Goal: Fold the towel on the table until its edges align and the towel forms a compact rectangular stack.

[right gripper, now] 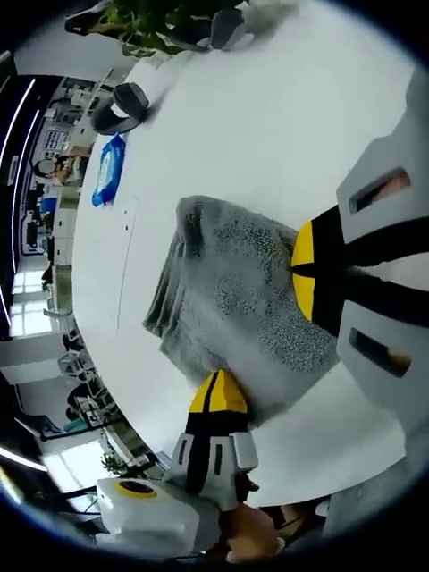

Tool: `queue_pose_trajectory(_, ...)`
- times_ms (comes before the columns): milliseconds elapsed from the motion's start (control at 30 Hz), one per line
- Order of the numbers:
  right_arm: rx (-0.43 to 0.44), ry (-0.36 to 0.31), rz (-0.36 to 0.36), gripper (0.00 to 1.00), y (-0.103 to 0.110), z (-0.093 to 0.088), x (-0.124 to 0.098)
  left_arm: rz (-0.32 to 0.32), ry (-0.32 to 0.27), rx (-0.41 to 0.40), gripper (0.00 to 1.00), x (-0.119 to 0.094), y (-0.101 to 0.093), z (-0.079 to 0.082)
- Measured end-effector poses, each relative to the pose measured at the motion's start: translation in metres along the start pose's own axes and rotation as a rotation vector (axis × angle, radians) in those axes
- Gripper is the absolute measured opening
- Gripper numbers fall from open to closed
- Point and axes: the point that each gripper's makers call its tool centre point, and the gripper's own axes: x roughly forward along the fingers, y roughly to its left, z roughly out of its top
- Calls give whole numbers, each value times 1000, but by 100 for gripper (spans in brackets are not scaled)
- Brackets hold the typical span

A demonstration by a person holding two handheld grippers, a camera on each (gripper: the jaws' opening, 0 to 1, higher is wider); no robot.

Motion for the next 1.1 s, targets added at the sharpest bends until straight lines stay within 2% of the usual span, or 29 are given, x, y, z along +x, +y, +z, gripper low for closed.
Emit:
queue_pose_trajectory(33, -14, -67, 2, 0, 1, 14, -8, -14, -19, -13, 4, -4, -1, 6)
queue_pose_trajectory(67, -17, -98, 1, 0, 2, 21, -13, -24, -73, -37, 3, -14, -1, 20)
queue_pose_trajectory(167, -38, -140, -13, 3, 2, 34, -32, -53, -194, -78, 6, -37, -2, 47)
queue_pose_trajectory(200, -42, -176, -15, 5, 3, 42, -40, -64, -246, -81, 8, -48, -2, 57)
queue_pose_trajectory(367, -62, -320, -9, 16, 11, 66, -76, -47, -379, -48, 20, -87, -3, 78)
queue_pose_trajectory(400, -83, -349, -9, 18, 14, 70, -85, -45, -391, -40, 22, -92, -4, 79)
queue_pose_trajectory(500, -139, -375, -48, 21, 16, 72, -101, -31, -421, -12, 24, -111, -6, 78)
queue_pose_trajectory(567, -149, -382, -52, 23, 19, 72, -107, -9, -473, 12, 25, -126, -5, 82)
queue_pose_trajectory(767, -131, -472, -35, 32, 25, 75, -138, 20, -532, -9, 33, -160, -3, 78)
queue_pose_trajectory(800, -134, -521, -7, 34, 30, 78, -145, 32, -541, -15, 35, -165, 0, 74)
queue_pose_trajectory(900, -134, -571, -15, 38, 32, 74, -159, 55, -554, -38, 43, -176, 5, 64)
queue_pose_trajectory(967, -101, -612, -4, 42, 34, 73, -169, 63, -568, -57, 47, -184, 7, 57)
queue_pose_trajectory(1100, -68, -676, -17, 57, 32, 65, -183, 101, -589, -70, 59, -193, 11, 44)
